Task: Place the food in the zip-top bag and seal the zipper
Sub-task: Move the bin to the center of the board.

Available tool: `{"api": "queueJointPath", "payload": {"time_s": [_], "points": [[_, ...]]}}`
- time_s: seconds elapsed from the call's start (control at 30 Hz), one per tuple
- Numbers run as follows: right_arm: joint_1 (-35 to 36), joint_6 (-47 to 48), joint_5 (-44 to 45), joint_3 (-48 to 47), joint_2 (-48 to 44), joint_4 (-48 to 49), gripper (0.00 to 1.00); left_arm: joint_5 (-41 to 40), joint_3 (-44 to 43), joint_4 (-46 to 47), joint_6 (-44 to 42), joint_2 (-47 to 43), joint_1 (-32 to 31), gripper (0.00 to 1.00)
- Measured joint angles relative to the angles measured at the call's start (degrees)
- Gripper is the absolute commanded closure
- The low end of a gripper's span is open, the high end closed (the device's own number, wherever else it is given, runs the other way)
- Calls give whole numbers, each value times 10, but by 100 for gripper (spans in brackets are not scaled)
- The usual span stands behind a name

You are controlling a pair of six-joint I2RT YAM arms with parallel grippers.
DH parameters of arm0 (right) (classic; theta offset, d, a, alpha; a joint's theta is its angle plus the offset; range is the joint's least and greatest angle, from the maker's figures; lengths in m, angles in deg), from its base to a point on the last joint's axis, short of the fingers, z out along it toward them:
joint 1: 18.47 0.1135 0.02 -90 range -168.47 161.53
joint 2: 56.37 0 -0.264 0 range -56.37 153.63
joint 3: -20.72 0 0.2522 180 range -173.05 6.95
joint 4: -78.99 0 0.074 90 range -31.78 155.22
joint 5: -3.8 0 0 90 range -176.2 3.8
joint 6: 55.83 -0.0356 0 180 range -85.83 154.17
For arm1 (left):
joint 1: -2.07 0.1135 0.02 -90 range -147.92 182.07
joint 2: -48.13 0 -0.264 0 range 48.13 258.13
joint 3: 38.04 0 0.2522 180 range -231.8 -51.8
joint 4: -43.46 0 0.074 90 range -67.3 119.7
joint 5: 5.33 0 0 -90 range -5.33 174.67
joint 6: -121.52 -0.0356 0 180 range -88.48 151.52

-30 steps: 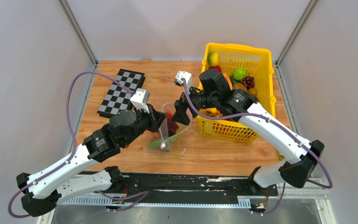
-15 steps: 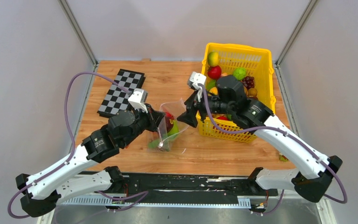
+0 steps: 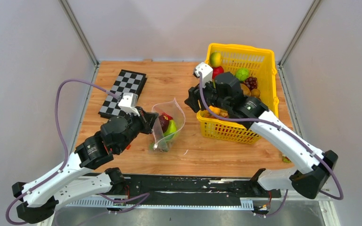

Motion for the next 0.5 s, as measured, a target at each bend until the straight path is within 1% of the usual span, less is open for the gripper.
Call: {"api": "queueJointPath", "payload": {"time_s": [0.27, 0.5], "points": [[-2, -28, 10, -45, 91, -56, 52, -36, 4, -18, 4, -36, 0, 100], [-2, -28, 17, -122, 175, -143, 45, -42, 7, -26, 4, -35, 0, 100]]}}
